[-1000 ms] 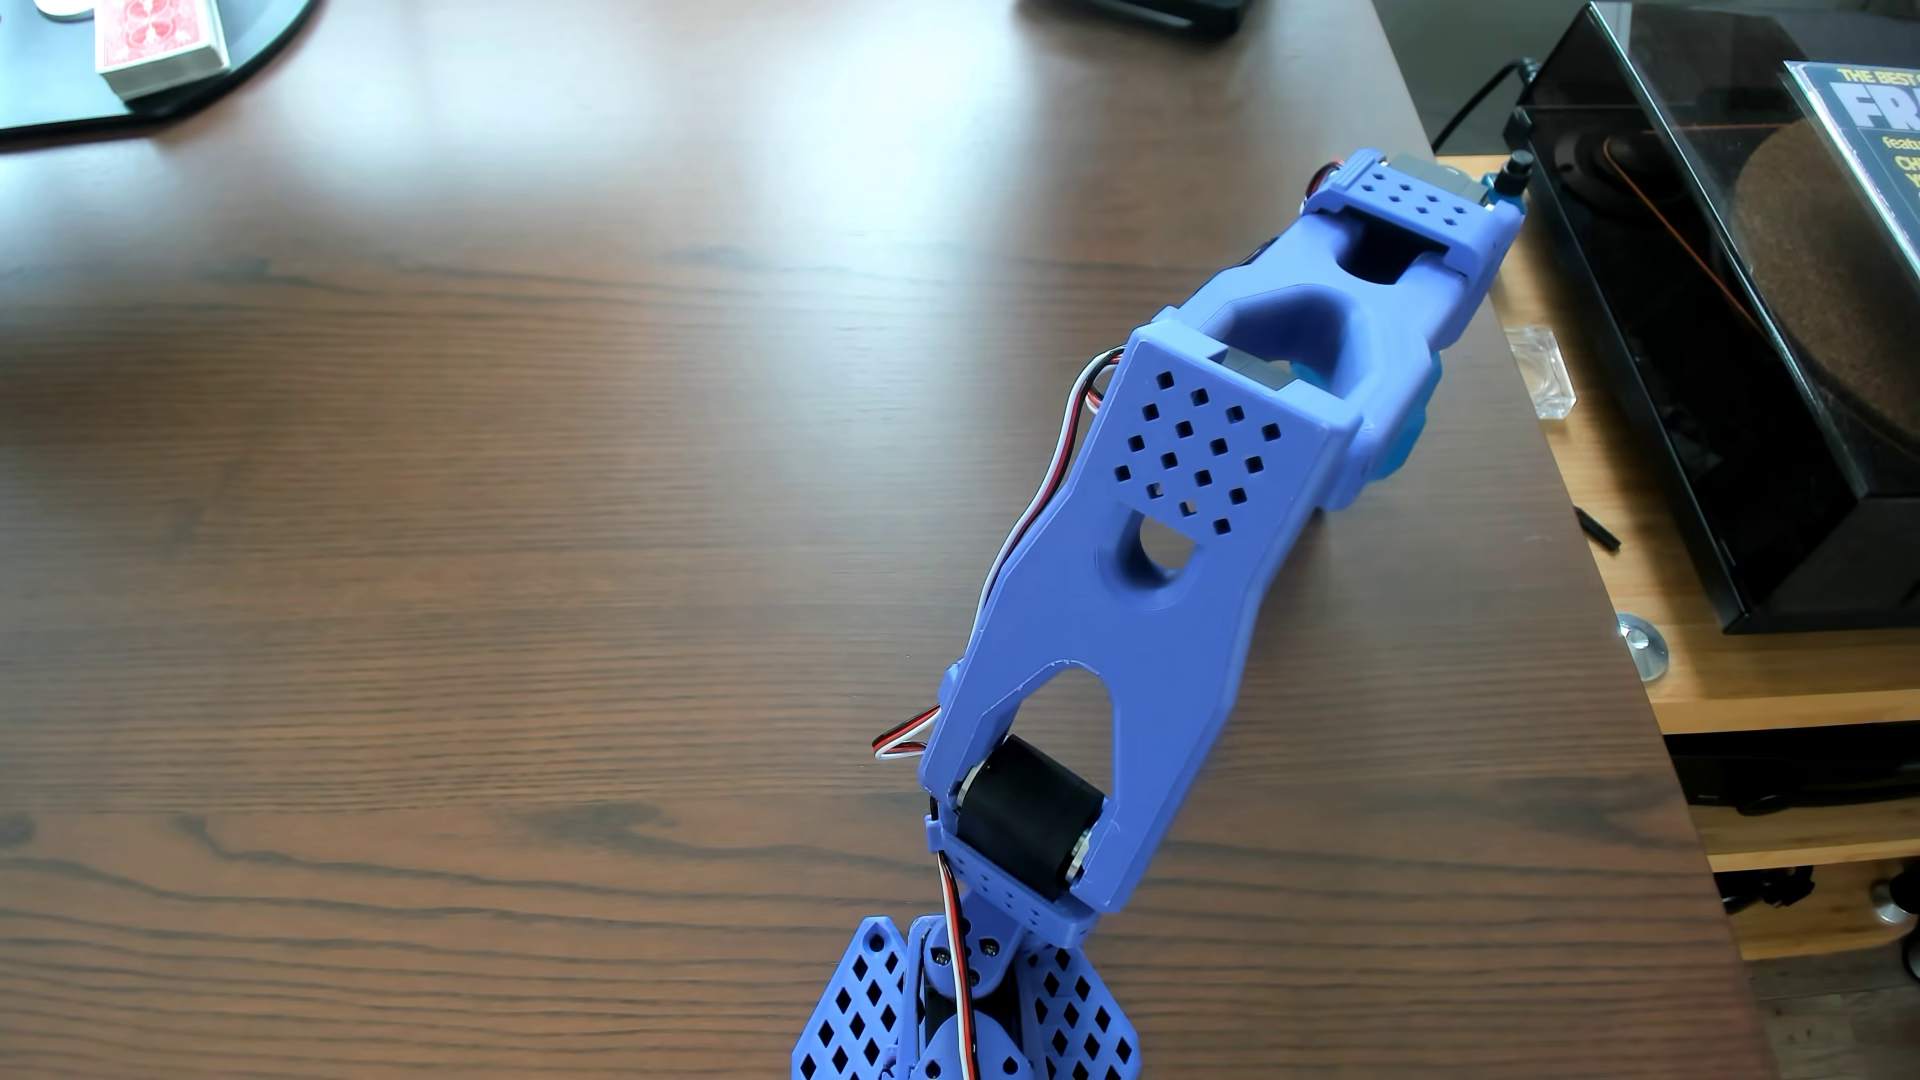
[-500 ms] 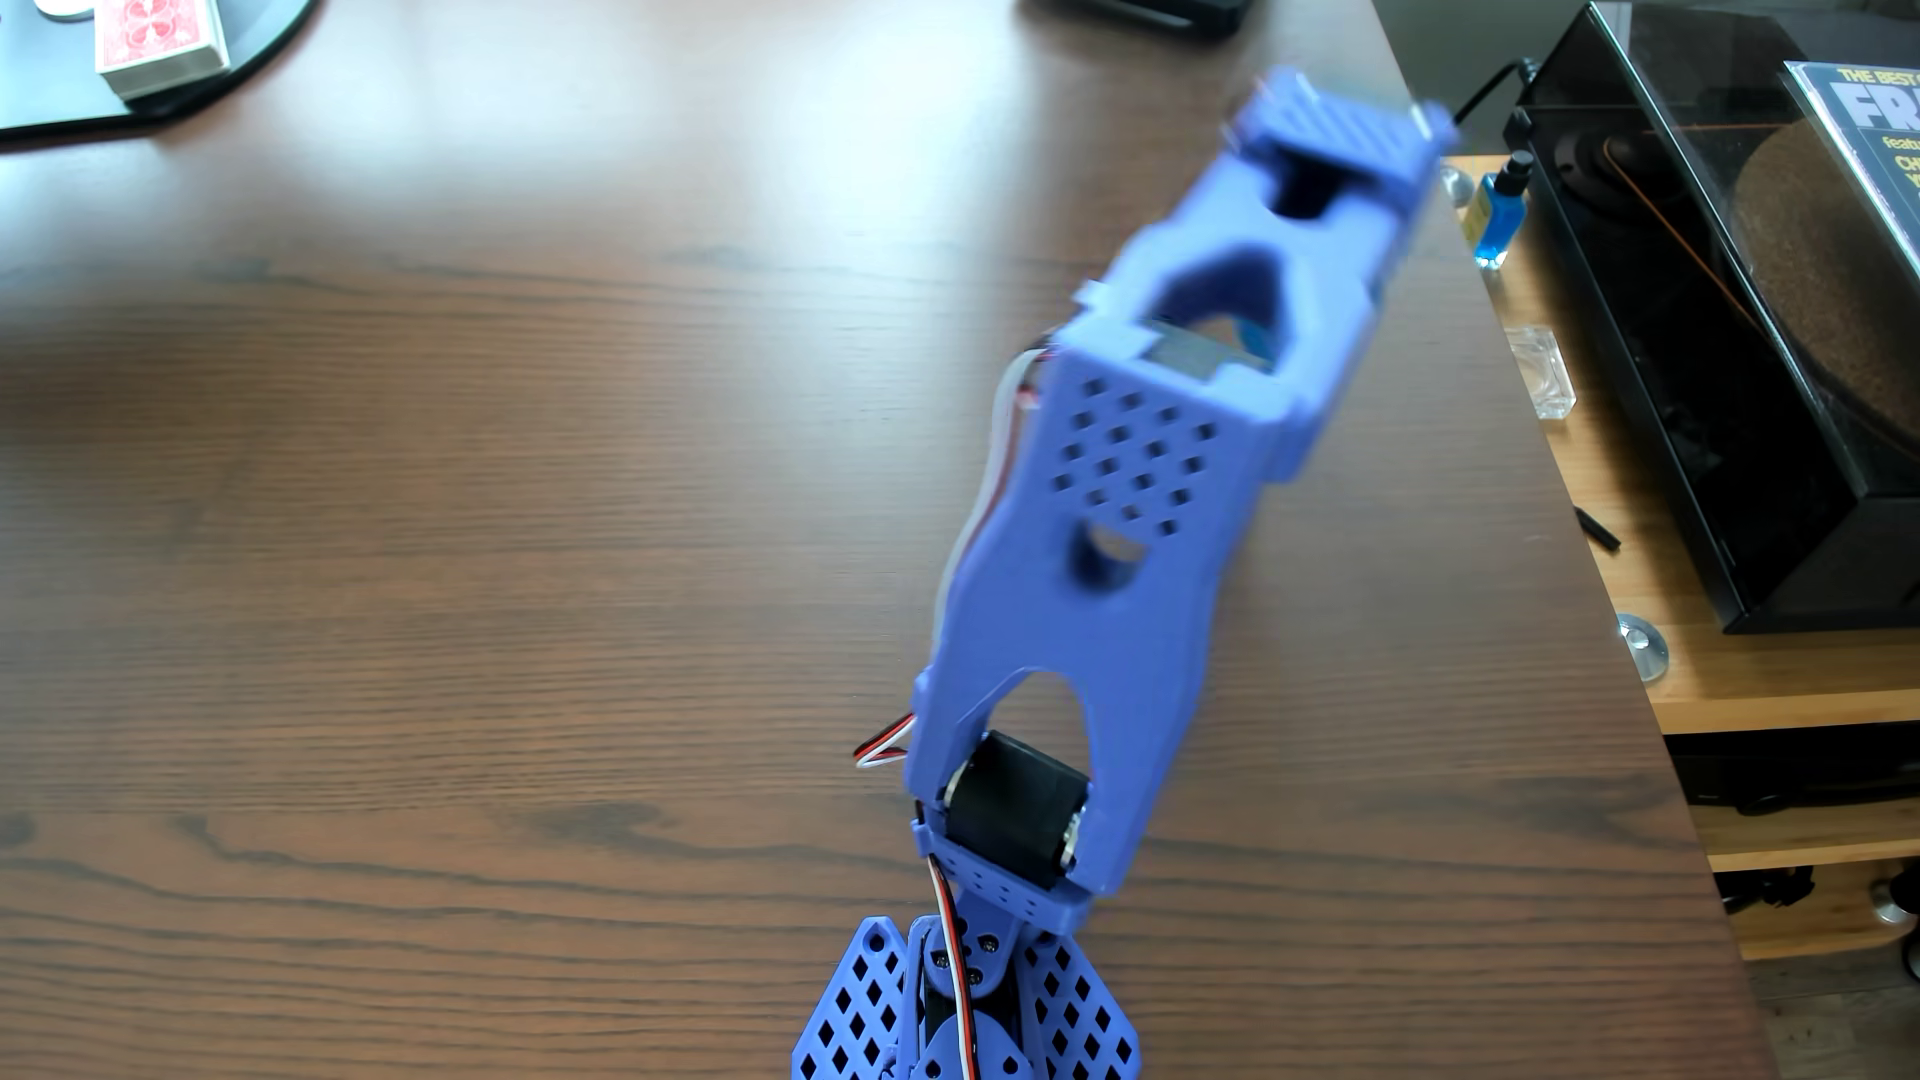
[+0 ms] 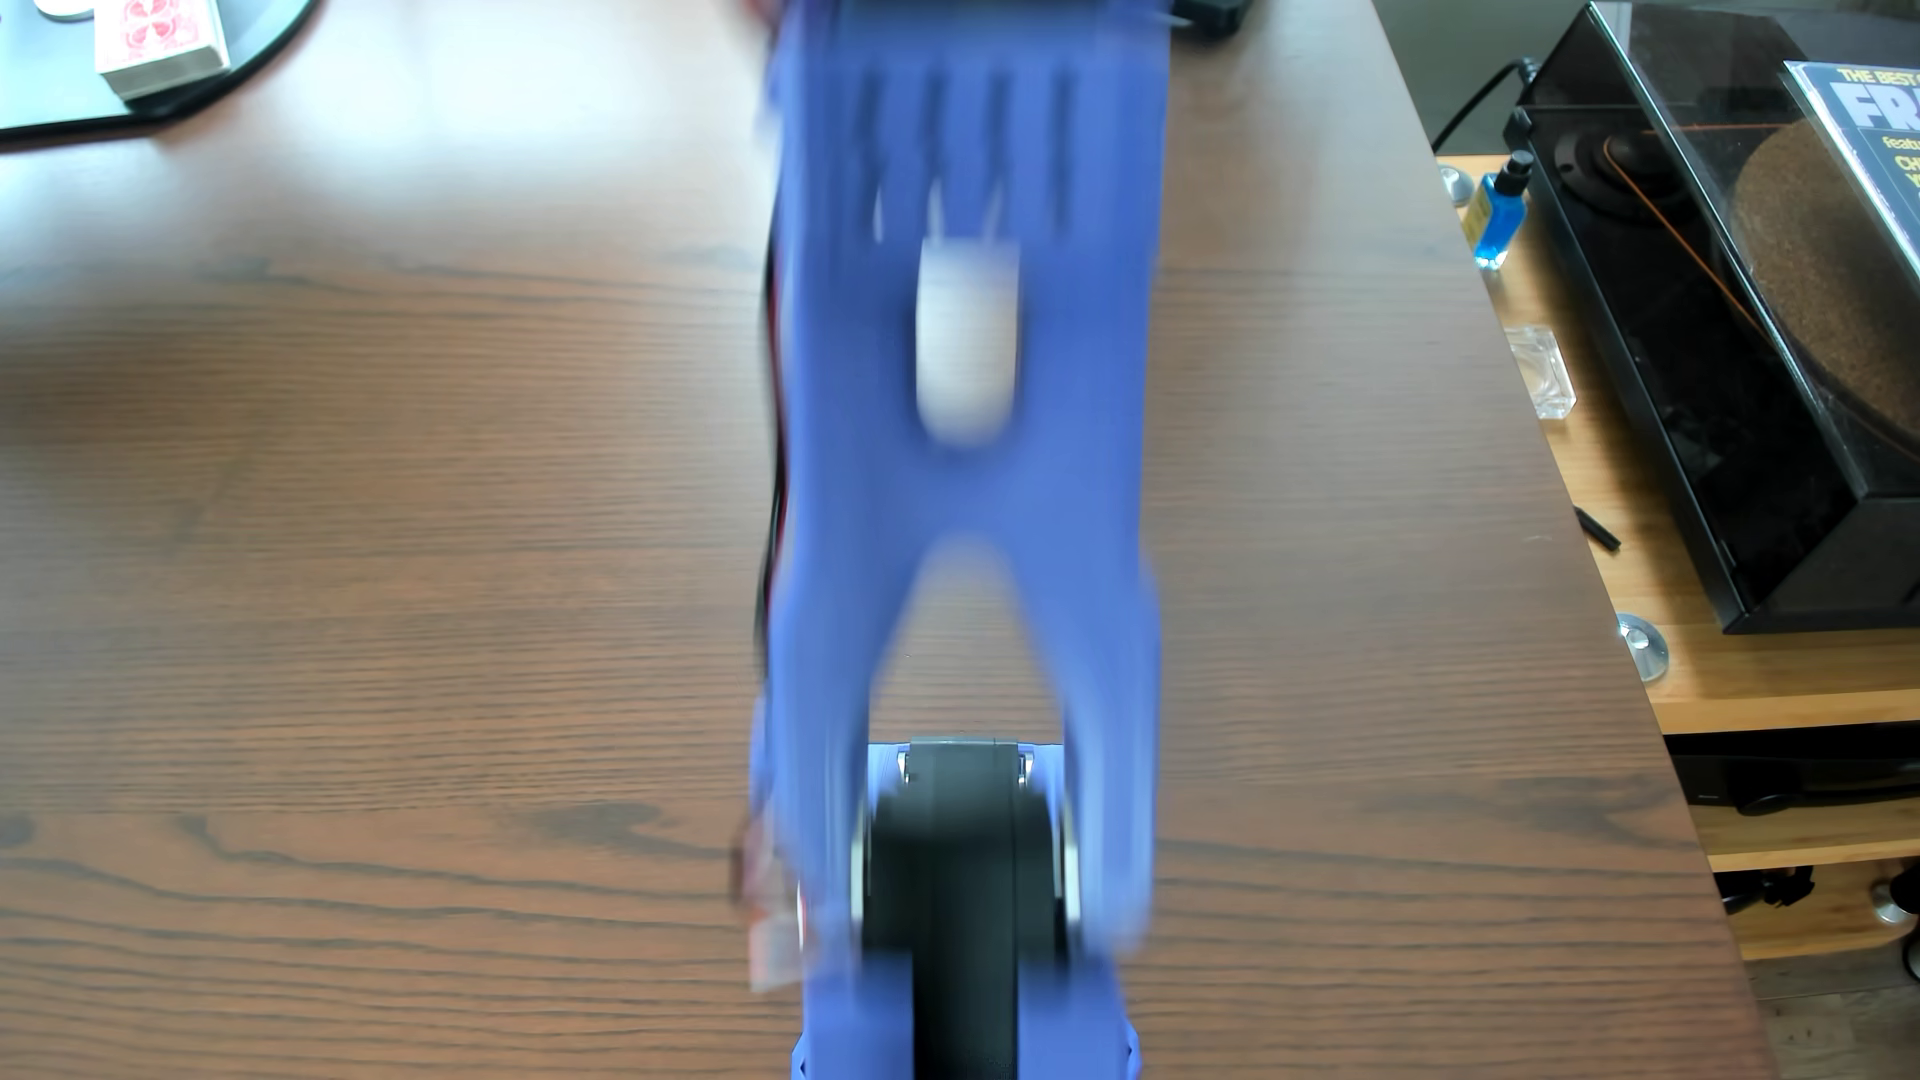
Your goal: Grab the blue dice
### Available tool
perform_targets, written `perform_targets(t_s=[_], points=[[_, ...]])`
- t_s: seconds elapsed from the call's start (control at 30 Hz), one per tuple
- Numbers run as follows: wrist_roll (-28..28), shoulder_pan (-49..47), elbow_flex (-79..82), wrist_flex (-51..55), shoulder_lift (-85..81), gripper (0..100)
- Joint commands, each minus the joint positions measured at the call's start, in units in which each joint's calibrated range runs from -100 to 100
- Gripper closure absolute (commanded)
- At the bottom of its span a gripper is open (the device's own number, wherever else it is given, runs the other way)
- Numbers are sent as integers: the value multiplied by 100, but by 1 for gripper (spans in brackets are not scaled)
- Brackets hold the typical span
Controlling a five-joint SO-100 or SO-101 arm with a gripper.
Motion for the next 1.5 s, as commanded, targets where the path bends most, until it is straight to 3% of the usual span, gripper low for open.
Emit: perform_targets(t_s=[0.0,0.37,0.63,1.07,1.3,1.47], points=[[2,-51,1281,-194,-1299,98],[8,-76,1950,-493,-1642,98],[244,-125,2312,-502,-1676,82],[344,-59,3026,-570,-1734,82],[476,-117,3542,-587,-2580,82],[534,-117,3939,-587,-2680,93]])
